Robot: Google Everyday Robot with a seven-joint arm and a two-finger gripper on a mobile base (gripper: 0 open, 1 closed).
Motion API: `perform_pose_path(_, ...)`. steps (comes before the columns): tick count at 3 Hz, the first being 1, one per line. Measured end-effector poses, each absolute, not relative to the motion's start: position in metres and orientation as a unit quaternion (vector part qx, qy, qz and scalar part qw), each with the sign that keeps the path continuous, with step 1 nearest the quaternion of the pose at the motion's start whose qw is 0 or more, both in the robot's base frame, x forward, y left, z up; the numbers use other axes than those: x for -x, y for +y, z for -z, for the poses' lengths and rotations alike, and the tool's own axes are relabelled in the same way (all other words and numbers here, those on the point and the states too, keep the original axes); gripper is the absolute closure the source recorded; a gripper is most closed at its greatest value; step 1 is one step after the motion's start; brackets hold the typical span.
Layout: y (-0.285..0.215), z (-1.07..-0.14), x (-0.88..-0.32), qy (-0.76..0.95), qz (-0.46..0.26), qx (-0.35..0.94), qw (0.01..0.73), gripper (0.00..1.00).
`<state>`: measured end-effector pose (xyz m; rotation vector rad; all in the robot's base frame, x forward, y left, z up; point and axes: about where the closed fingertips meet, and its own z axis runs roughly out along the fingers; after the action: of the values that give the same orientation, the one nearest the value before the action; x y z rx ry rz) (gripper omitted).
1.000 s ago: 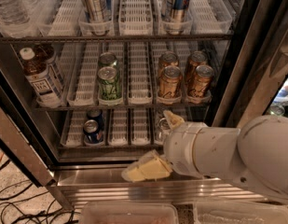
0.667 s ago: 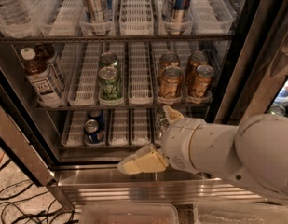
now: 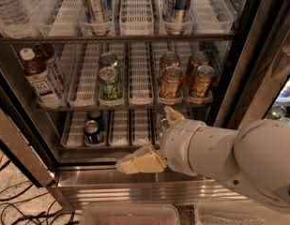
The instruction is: Pick orange can from middle shelf of fridge
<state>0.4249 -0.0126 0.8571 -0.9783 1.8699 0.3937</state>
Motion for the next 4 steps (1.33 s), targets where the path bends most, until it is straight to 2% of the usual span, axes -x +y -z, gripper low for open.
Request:
perform_pose_path(1, -0.043, -0.856, -0.469, 0.766, -0.166, 0.275, 0.557, 0.00)
perform_pose_path(2, -0.098, -0.871, -0.498, 0.758, -0.147, 0.176, 0.611, 0.00)
perform_pose_path(3, -0.152, -0.855, -0.493, 0.754, -0.082, 0.139, 0.637, 0.00)
perform_pose_path(4, -0.136, -0.827, -0.476, 0.744, -0.048, 0.152, 0.649, 0.00)
